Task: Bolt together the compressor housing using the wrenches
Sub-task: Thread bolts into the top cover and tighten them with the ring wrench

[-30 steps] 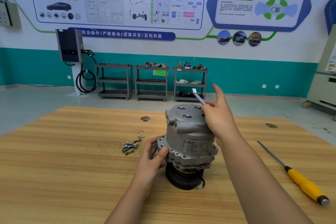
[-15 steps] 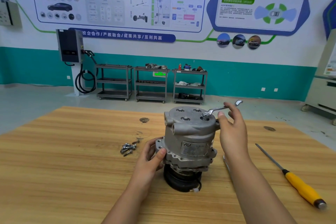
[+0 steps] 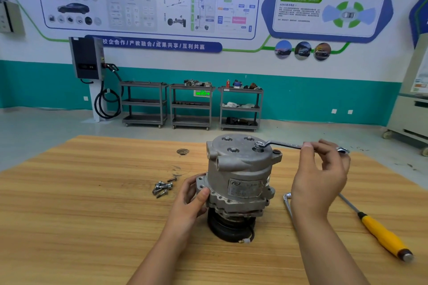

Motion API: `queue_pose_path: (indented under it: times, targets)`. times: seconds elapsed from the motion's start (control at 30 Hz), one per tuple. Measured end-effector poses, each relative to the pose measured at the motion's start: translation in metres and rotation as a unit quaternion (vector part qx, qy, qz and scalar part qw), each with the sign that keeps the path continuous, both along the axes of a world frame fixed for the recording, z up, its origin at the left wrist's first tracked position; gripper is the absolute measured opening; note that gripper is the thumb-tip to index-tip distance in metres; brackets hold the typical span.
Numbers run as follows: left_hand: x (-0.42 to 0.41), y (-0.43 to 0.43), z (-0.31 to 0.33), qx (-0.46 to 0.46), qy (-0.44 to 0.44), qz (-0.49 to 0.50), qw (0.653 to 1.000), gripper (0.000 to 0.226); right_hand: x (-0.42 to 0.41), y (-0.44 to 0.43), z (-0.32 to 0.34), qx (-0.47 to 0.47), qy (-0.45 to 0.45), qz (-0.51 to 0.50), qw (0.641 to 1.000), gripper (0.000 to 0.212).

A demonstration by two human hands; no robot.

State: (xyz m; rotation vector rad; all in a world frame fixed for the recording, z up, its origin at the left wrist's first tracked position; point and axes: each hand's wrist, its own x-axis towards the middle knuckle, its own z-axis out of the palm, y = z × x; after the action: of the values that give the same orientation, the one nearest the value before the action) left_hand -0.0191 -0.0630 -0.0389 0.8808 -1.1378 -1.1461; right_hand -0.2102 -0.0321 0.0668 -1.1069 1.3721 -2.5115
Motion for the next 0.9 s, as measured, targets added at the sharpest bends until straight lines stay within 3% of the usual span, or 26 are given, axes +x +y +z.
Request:
queue_pose_path:
  times: [0.1,0.27,0.33,0.4,0.57,0.67,0.8,0.9]
  targets:
    - [0.001,0.000,-0.001,-0.003,0.004,-0.003,1.000,0.051,0.005,0.003,-0.005,-0.054,-0.006,-0.003,0.999,0.025]
    - [0.000,-0.001,-0.001,-0.009,-0.003,-0.006,1.000,0.047,0.012,0.012,-0.003,-0.127,-0.053,0.055,0.989,0.072]
    - [0.001,-0.001,-0.001,-0.012,-0.002,-0.006,1.000,0.046,0.011,0.018,-0.001,-0.148,-0.106,0.108,0.977,0.073]
    - [0.001,-0.001,0.000,-0.010,-0.001,-0.007,1.000,0.047,0.009,0.025,-0.003,-0.171,-0.133,0.166,0.962,0.060]
    - [0.001,0.001,0.001,-0.009,0.011,-0.010,1.000,0.046,0.026,0.041,-0.017,-0.176,0.026,0.157,0.972,0.026]
    - [0.000,0.001,0.001,-0.007,0.023,-0.009,1.000,0.043,0.038,0.041,-0.026,-0.171,0.199,0.137,0.955,0.018]
    - [0.000,0.003,0.003,-0.005,0.031,-0.012,0.999,0.044,0.044,0.028,-0.024,-0.127,0.402,0.125,0.898,0.027]
    - [0.000,0.004,0.004,0.000,0.033,-0.011,0.999,0.045,0.044,0.015,-0.012,-0.091,0.447,0.123,0.881,0.026]
